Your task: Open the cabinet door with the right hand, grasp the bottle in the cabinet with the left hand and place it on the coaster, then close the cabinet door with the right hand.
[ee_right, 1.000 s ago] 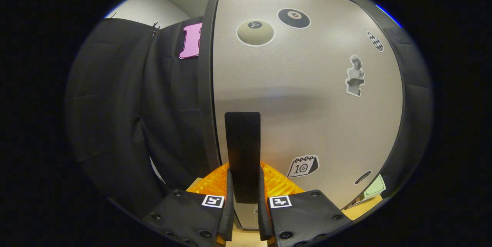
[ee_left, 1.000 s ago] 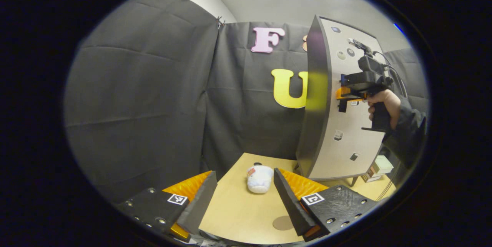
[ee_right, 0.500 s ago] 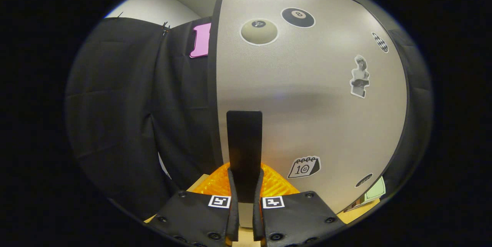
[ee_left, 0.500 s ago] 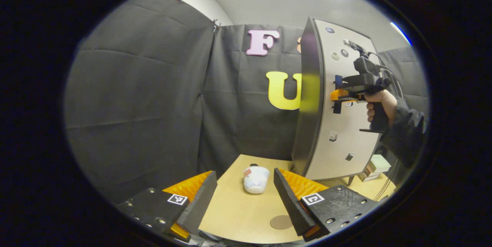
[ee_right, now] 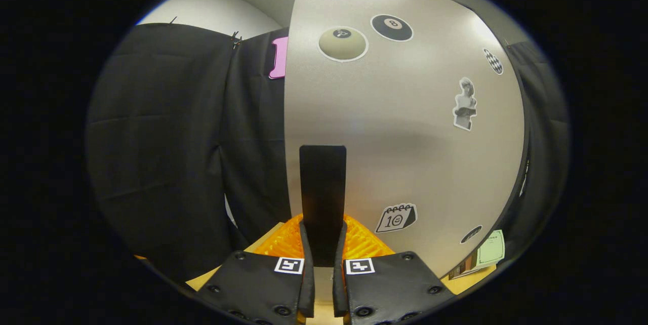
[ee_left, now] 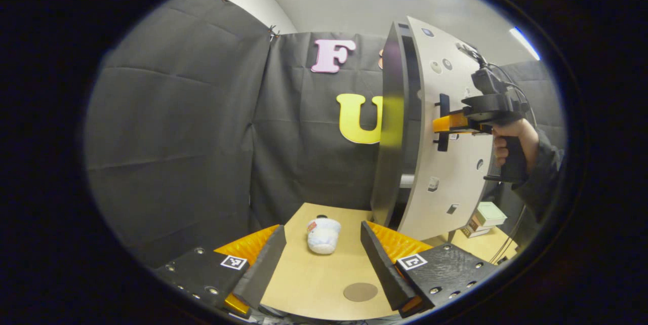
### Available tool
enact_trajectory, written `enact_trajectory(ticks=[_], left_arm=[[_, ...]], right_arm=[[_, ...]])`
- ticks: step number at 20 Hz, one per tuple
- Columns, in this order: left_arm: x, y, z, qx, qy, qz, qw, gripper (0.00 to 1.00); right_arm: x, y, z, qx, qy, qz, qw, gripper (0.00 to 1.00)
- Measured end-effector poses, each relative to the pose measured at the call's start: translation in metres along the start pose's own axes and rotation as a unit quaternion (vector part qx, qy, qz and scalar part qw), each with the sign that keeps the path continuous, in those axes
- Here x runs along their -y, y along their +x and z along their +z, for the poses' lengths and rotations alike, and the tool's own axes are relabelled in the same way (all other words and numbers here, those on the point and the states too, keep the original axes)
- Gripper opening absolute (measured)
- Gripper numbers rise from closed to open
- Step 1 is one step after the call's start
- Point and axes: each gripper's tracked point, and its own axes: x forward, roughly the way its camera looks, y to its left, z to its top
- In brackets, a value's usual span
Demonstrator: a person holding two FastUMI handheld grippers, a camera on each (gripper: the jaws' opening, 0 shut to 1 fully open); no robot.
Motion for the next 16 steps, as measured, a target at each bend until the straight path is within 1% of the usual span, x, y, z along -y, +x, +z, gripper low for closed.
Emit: enact_trajectory(ticks=[9,13,16], left_arm=[[0.049,0.017,0.0,-0.005,0.013,-0.051,0.999,0.89],[0.076,0.022,0.007,-0.001,0.021,-0.082,0.996,0.89],[0.089,0.025,0.014,0.006,0.028,-0.097,0.995,0.89]], right_arm=[[0.008,-0.03,-0.006,0.0,-0.002,0.032,0.999,0.16],[0.013,-0.042,-0.009,0.0,-0.009,0.034,0.999,0.15],[0.019,-0.049,-0.011,-0.001,-0.005,0.038,0.999,0.16]])
